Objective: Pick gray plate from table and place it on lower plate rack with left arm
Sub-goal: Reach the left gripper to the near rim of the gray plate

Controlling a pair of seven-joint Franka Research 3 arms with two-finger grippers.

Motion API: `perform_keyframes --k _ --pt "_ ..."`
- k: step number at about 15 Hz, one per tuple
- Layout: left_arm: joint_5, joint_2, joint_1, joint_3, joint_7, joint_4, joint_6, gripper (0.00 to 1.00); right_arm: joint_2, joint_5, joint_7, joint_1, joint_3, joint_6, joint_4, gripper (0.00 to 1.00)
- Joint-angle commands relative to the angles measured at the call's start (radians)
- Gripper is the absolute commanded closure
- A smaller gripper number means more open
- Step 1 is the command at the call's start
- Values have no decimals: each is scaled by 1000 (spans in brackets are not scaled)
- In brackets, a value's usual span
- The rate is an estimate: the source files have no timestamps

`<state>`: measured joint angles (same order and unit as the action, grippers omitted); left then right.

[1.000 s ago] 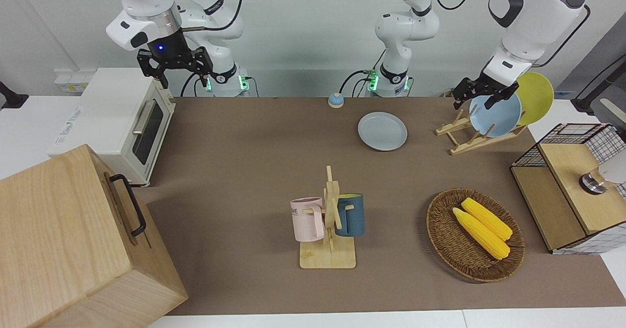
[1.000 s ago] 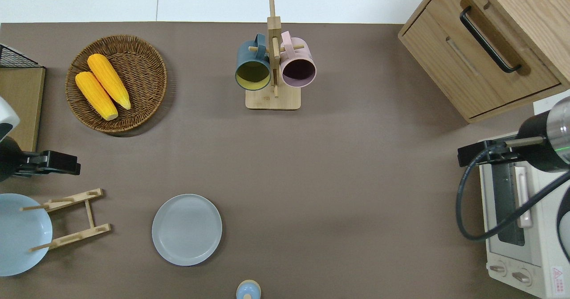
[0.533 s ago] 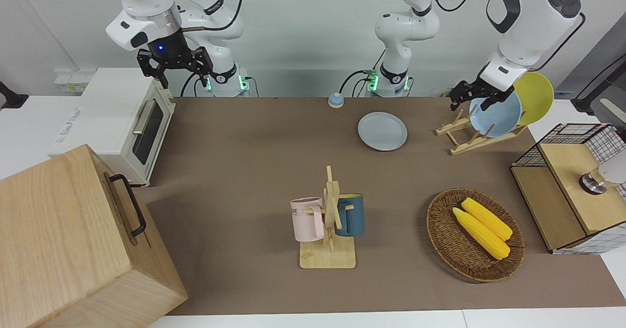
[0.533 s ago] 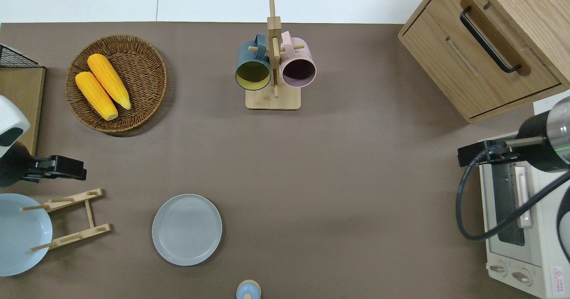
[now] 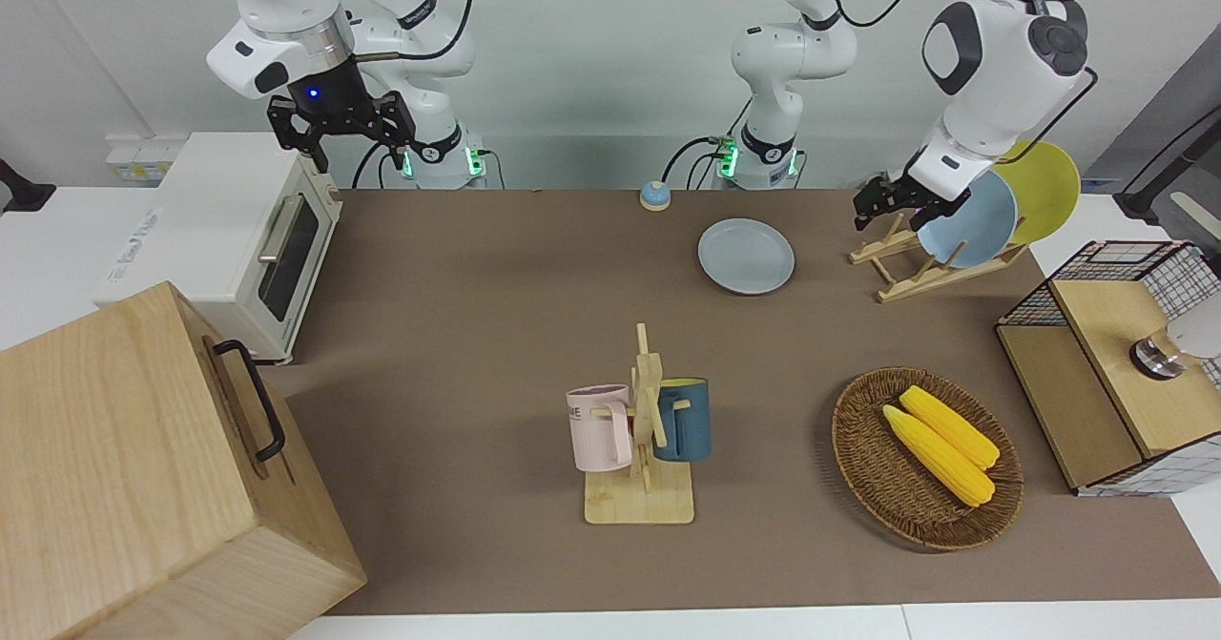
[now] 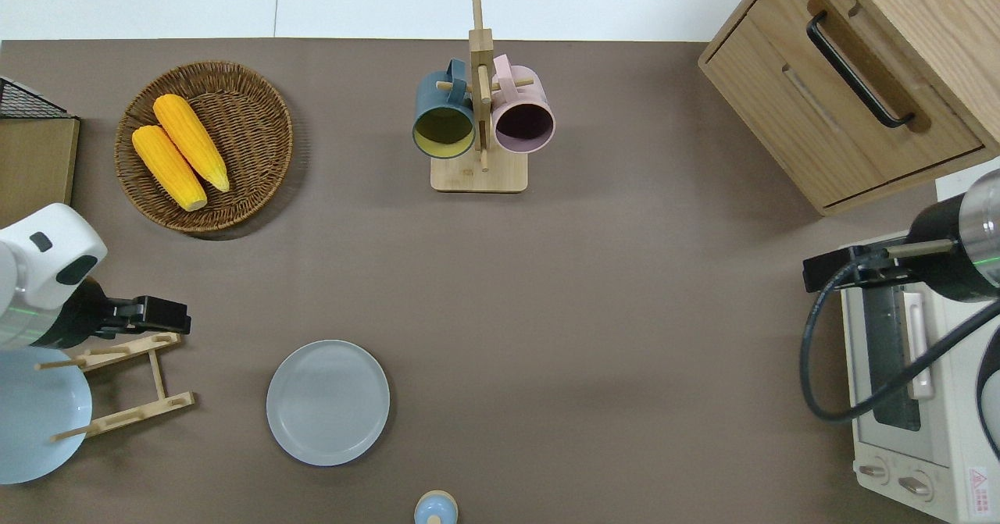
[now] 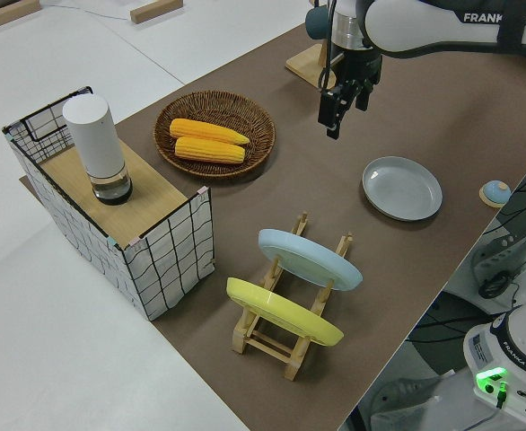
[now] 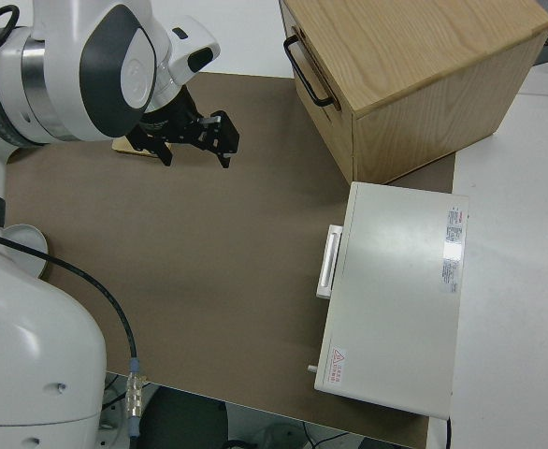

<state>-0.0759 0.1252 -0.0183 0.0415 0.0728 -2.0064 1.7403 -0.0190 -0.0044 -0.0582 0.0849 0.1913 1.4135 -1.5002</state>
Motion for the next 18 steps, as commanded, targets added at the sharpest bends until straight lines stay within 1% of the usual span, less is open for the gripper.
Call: perform_keyframes --k 1,5,10,17,18 --pt "-18 90 11 5 1 -150 82 5 -2 7 0 7 5 -14 6 11" --pt "-25 137 18 -20 1 -265 163 2 -2 7 0 7 5 -14 6 11" --pt "-27 182 32 -23 -1 -409 297 5 -2 7 1 7 5 -14 6 13" --pt "-27 186 80 -25 -14 -566 470 5 -2 7 0 7 7 -13 6 11" --pt "-27 186 92 -28 -14 -578 481 5 -2 7 0 7 5 -14 6 11"
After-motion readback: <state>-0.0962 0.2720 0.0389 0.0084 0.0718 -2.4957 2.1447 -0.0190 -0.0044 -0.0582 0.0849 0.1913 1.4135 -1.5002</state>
